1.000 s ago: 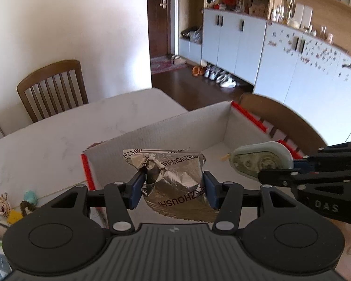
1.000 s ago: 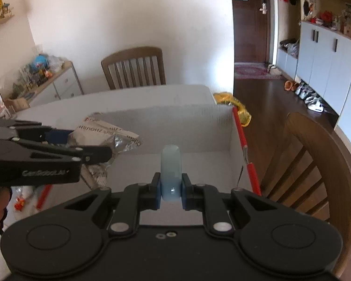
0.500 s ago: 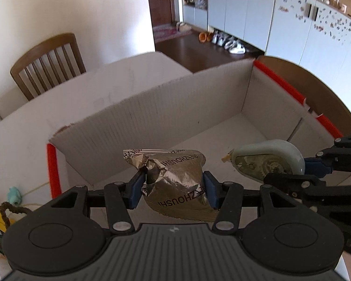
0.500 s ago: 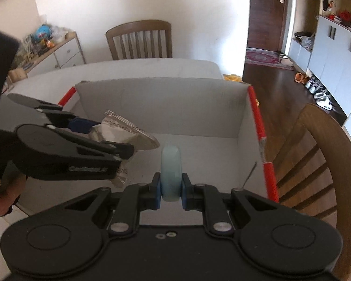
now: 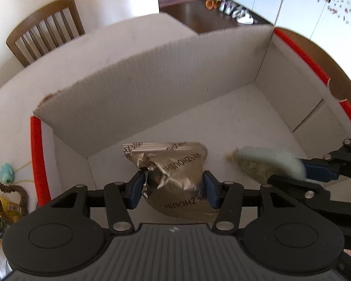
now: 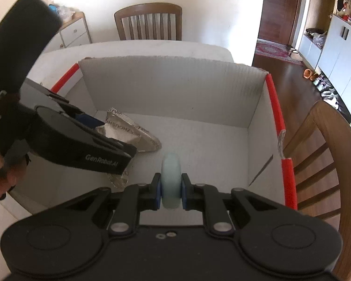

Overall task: Organize objects
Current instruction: 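Carry the foil bag and tape dispenser over the red shoebox with both tools, then open both tools to drop the foil bag and tape dispenser into the box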

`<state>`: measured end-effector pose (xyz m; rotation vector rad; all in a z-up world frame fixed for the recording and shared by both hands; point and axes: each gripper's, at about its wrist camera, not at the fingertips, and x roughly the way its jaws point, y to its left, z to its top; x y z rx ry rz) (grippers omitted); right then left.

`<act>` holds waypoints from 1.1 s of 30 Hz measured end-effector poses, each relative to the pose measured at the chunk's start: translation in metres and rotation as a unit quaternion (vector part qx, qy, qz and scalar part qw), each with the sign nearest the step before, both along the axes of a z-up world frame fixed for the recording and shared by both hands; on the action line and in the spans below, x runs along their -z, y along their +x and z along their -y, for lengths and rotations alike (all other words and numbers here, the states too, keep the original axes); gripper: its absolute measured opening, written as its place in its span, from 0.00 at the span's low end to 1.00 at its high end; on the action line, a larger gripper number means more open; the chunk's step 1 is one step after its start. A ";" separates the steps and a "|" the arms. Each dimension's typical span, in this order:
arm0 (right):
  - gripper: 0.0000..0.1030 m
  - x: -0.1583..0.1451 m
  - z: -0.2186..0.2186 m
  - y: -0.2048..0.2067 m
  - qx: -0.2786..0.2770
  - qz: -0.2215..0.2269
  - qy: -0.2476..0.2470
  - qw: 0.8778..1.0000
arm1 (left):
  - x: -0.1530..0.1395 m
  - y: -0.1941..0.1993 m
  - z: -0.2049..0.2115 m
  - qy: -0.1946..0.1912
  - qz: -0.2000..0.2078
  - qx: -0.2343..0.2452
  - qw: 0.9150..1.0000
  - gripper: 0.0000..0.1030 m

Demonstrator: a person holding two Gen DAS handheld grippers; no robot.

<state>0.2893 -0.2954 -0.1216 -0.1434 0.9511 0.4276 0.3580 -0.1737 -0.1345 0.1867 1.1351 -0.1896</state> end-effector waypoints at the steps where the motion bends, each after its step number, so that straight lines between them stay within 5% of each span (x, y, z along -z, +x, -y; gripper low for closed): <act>1: 0.15 0.000 -0.001 0.000 -0.002 -0.001 -0.001 1.000 | 0.002 0.000 0.000 -0.001 -0.007 -0.001 1.000 0.52; 9: 0.23 0.000 0.000 0.001 -0.004 -0.005 -0.010 1.000 | 0.000 0.002 -0.007 -0.009 -0.019 -0.005 1.000 0.55; 15: 0.31 -0.008 0.000 -0.004 -0.004 -0.003 -0.006 1.000 | -0.013 -0.009 -0.011 -0.022 0.012 -0.003 1.000 0.65; 33: 0.43 -0.076 -0.050 -0.038 -0.049 0.050 -0.002 0.998 | -0.094 -0.078 -0.071 -0.077 0.137 -0.036 0.987 0.65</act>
